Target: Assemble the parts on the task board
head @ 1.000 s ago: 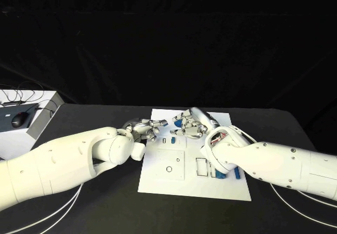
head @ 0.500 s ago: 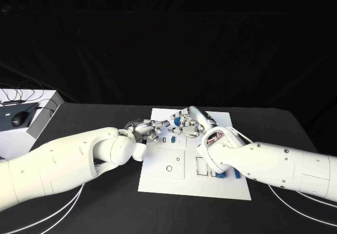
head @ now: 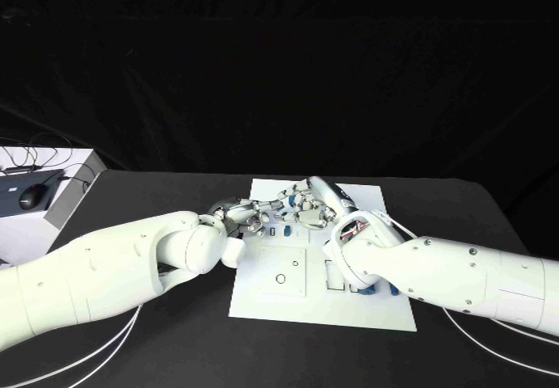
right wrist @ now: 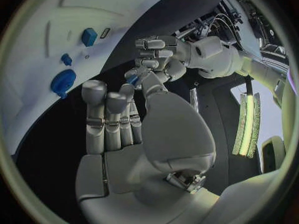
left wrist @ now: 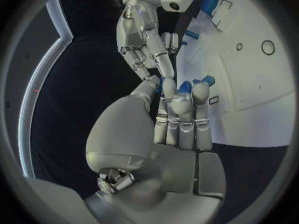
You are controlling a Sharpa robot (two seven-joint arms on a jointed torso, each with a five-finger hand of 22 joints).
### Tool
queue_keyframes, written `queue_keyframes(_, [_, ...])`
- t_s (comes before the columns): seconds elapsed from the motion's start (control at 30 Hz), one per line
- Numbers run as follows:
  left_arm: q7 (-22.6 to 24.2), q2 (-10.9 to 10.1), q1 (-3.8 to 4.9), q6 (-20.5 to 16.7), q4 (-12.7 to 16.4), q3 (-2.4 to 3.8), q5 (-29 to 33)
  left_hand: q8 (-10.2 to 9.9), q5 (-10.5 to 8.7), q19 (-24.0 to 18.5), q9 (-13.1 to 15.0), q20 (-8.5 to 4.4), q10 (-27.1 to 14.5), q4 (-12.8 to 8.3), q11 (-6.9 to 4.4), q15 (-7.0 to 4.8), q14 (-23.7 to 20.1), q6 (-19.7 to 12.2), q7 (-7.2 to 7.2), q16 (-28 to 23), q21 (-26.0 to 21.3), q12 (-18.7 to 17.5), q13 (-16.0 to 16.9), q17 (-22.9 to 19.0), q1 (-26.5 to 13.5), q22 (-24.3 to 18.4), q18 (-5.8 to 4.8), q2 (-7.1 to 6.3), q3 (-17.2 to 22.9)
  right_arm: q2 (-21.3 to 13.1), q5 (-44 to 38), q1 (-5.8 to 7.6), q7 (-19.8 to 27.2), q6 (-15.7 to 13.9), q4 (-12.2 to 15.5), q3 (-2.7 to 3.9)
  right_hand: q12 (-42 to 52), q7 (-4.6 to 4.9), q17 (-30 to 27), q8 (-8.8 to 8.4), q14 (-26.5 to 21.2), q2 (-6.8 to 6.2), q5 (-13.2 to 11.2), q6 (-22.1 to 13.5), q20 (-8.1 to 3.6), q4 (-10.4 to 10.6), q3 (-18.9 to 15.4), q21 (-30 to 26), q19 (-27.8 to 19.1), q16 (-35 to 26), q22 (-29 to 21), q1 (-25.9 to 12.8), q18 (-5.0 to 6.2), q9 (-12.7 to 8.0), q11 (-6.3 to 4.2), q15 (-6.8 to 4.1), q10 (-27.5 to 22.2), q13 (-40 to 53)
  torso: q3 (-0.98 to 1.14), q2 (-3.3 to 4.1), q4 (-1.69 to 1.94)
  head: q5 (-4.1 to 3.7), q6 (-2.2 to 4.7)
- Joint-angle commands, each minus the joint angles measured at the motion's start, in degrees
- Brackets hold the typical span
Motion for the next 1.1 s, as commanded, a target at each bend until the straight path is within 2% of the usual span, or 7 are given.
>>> queue_keyframes(0.03, [-0.5, 0.2, -0.03, 1.3, 0.2, 0.05, 0.0, 0.5, 0.2, -0.2, 0.0, -0.02, -0.5, 0.3, -0.1, -0.16, -0.4, 1.4, -1.06, -0.2, -0.3, 0.4, 0.1, 0.0, 0.3, -0.1, 0.24, 0.88, 0.1, 0.1, -0.4, -0.06, 1.1, -0.2, -0.1, 0.01, -0.2, 0.74, 0.2, 0.43, 0.4, -0.18, -0.3, 1.2, -0.13, 0.0, 0.3, 0.4, -0.3, 0.3, 3.7, -0.2, -0.15, 0.0, -0.31, -0.11, 0.0, 0.2, -0.01, -0.02, 0.01, 0.03, -0.07])
queue_keyframes(0.2, [-0.9, 0.2, -0.04, 2.0, 0.3, 0.05, -0.2, 0.7, 0.24, -0.2, -0.1, -0.04, -0.5, 0.8, -0.13, -0.18, -0.4, 1.5, -1.13, -0.1, -0.2, 0.5, 0.1, 0.0, 0.2, 0.0, 0.22, 0.81, 0.0, 0.2, -0.4, -0.07, 1.2, -0.6, -0.4, 0.01, -0.1, 0.33, 0.7, 1.04, 0.7, 0.53, -0.6, 2.3, -0.3, -0.4, 1.3, 1.8, -0.1, 0.8, 3.9, 0.5, -0.3, 0.1, -0.62, -0.35, 0.2, 0.4, 0.0, -0.02, 0.03, 0.04, -0.1])
queue_keyframes(0.43, [-1.4, 0.2, -0.04, 3.2, 0.5, 0.05, -0.3, 0.8, 0.23, -0.2, -0.2, -0.06, -0.6, 1.5, -0.17, -0.21, -0.5, 1.6, -1.23, -0.1, -0.3, 0.6, 0.2, 0.0, -0.1, -0.1, 0.19, 0.88, 0.0, 0.3, -0.5, -0.1, 1.6, -1.2, -0.4, 0.01, -0.3, -0.59, 2.4, 2.03, 1.8, 2.86, -4.0, 4.6, -0.94, -2.4, 6.5, 5.1, 0.4, 2.0, 4.4, 2.4, -0.83, 0.0, -1.43, -1.04, 0.9, 0.8, 0.01, -0.02, 0.0, -0.02, -0.15])
queue_keyframes(0.67, [-1.7, 0.2, -0.05, 4.0, 0.7, 0.05, -0.4, 0.8, 0.24, -0.3, -0.2, -0.08, -0.7, 1.9, -0.17, -0.21, -0.6, 1.7, -1.24, -0.1, -0.4, 0.6, 0.3, -0.1, -0.2, -0.1, 0.16, 0.87, -0.1, 0.3, -0.8, -0.14, 1.8, -0.9, -0.4, 0.01, -1.1, -0.69, 3.3, 1.87, 2.2, 3.0, -4.8, 5.3, -1.26, -5.1, 12.6, 6.7, 0.3, 2.0, 4.6, 1.3, -1.12, 0.0, -1.55, -1.2, 1.2, 1.6, 0.01, 0.0, -0.02, -0.02, -0.19])
queue_keyframes(0.8, [-1.7, 0.2, -0.06, 4.1, 0.7, 0.05, -0.4, 0.8, 0.24, -0.3, -0.2, -0.08, -0.7, 1.9, -0.17, -0.21, -0.6, 1.7, -1.24, -0.1, -0.4, 0.6, 0.3, -0.1, -0.2, -0.1, 0.16, 0.87, -0.1, 0.2, -1.0, -0.16, 2.0, -0.6, -0.3, 0.01, -1.5, -0.54, 3.6, 1.61, 2.2, 2.8, -3.7, 5.2, -1.24, -6.4, 14.7, 6.9, 0.0, 1.9, 4.5, 0.7, -1.06, 0.0, -1.51, -1.15, 1.2, 2.0, 0.02, 0.0, -0.02, -0.01, -0.18])
queue_keyframes(0.83, [-1.7, 0.2, -0.06, 4.1, 0.7, 0.05, -0.4, 0.8, 0.23, -0.4, -0.2, -0.11, -0.8, 2.5, -0.16, -0.21, -0.6, 1.7, -1.24, -0.2, -0.6, 0.6, 0.4, -0.2, 0.1, -0.2, 0.1, 0.75, -0.3, 0.2, -1.0, -0.16, 2.1, -0.5, -0.3, 0.01, -1.6, -0.52, 3.7, 1.52, 2.2, 2.67, -3.4, 5.1, -1.2, -6.7, 15.2, 7.1, 0.0, 1.8, 4.5, 0.4, -1.03, 0.0, -1.5, -1.12, 1.2, 2.2, 0.03, 0.0, -0.01, -0.02, -0.2])
queue_keyframes(1.1, [-1.8, 0.0, -0.07, 4.2, 0.6, 0.05, -0.4, 0.7, 0.24, -0.5, -0.2, -0.11, -0.9, 2.6, -0.14, -0.19, -0.7, 1.6, -1.23, -0.3, -0.7, 0.5, 0.4, -0.3, 0.1, -0.3, 0.12, 0.69, -0.4, -0.1, -1.0, -0.19, 2.7, -0.1, -0.3, 0.01, -2.2, -0.26, 4.2, 1.17, 2.2, 2.99, -0.7, 4.9, -1.13, -7.6, 17.1, 7.6, -0.3, 1.7, 4.5, -0.6, -0.92, 0.0, -1.43, -1.07, 1.2, 2.8, 0.03, 0.01, 0.0, -0.02, -0.21])
